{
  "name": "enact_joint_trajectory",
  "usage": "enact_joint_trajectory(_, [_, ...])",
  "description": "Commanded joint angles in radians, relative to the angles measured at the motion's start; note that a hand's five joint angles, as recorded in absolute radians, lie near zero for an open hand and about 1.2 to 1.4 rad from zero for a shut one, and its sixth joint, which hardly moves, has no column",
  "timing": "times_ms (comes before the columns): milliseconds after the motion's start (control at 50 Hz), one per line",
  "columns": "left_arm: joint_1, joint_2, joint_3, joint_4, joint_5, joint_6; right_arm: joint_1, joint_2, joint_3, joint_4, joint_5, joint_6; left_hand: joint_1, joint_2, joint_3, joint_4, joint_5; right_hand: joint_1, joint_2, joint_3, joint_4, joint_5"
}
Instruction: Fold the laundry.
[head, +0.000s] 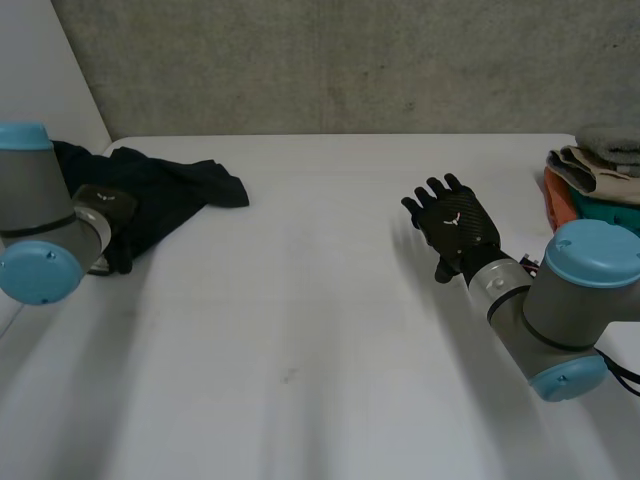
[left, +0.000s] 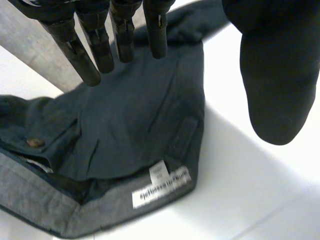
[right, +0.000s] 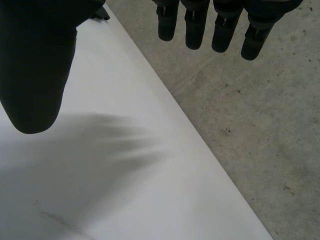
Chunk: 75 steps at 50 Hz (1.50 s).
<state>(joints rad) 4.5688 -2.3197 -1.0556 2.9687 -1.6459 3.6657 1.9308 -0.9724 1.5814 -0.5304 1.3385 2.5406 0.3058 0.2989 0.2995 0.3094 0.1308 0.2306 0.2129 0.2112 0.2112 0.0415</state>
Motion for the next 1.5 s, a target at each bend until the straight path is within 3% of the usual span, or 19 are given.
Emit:
enact_joint_trajectory(20, [0.027,-0.047,-0.018,0.081,0.004,0.048,-0.001,-0.002,0.005,-0.002,-0.002,0.000,0.060,0.067,0.067,0.057,0.061,-0.056,-0.038,-0.037,-0.037,-0.042])
enact_joint_trajectory(240, [0.076,-0.124,0.031,0.182,0.034,0.063,-0.001,-0.002,0.006,-0.005,-0.001,0.000,0.119,0.126,0.125,0.115,0.119,-0.056,-0.038,-0.037,-0.037,-0.042])
enact_joint_trajectory(580, [0.101,-0.211,0.106,0.177,0.100,0.059,-0.004,0.000,0.008,-0.005,-0.001,-0.006,0.172,0.179,0.178,0.168,0.172,-0.056,-0.038,-0.037,-0.037,-0.042])
enact_joint_trajectory(620, [0.099,-0.219,0.114,0.177,0.109,0.059,-0.004,0.000,0.008,-0.005,-0.001,-0.006,0.254,0.260,0.260,0.250,0.254,-0.056,-0.038,-0.037,-0.037,-0.042])
enact_joint_trajectory(700, [0.099,-0.231,0.129,0.177,0.132,0.059,-0.004,-0.002,0.008,-0.005,0.001,-0.006,1.089,1.095,1.095,1.085,1.089,-0.056,-0.038,-0.037,-0.037,-0.042])
enact_joint_trajectory(840, [0.090,-0.179,0.132,0.122,0.170,0.022,-0.006,-0.005,0.008,-0.005,0.005,-0.006,1.090,1.097,1.097,1.087,1.091,-0.056,-0.038,-0.037,-0.037,-0.042])
enact_joint_trajectory(920, [0.065,-0.098,0.126,0.081,0.212,-0.071,-0.007,-0.005,0.003,-0.005,0.005,-0.006,1.090,1.097,1.097,1.087,1.091,-0.056,-0.038,-0.037,-0.037,-0.042])
enact_joint_trajectory(1080, [-0.056,0.101,0.098,0.027,0.258,-0.291,-0.026,-0.014,-0.017,-0.005,0.011,-0.005,1.090,1.097,1.097,1.087,1.091,-0.056,-0.038,-0.037,-0.037,-0.042])
enact_joint_trajectory(1220, [-0.280,0.230,0.057,0.007,0.258,-0.401,-0.085,-0.058,-0.047,0.010,0.025,0.024,1.090,1.097,1.097,1.087,1.091,-0.056,-0.038,-0.037,-0.037,-0.042])
enact_joint_trajectory(1360, [-0.571,0.183,0.054,0.050,0.163,-0.501,-0.165,-0.094,-0.087,0.046,0.027,0.092,1.090,1.097,1.097,1.087,1.091,-0.056,-0.038,-0.037,-0.037,-0.042])
enact_joint_trajectory(1460, [-0.737,0.045,0.075,0.200,0.118,-0.616,-0.205,-0.080,-0.136,0.125,0.031,0.113,1.090,1.097,1.097,1.087,1.091,-0.056,-0.038,-0.037,-0.037,-0.042])
enact_joint_trajectory(1480, [-0.749,0.025,0.086,0.220,0.127,-0.631,-0.208,-0.074,-0.146,0.139,0.034,0.115,0.914,0.920,0.920,0.910,0.914,-0.056,-0.038,-0.037,-0.037,-0.042])
enact_joint_trajectory(1500, [-0.764,0.007,0.097,0.234,0.133,-0.641,-0.208,-0.069,-0.155,0.154,0.040,0.115,0.586,0.593,0.592,0.583,0.587,-0.056,-0.038,-0.037,-0.037,-0.042])
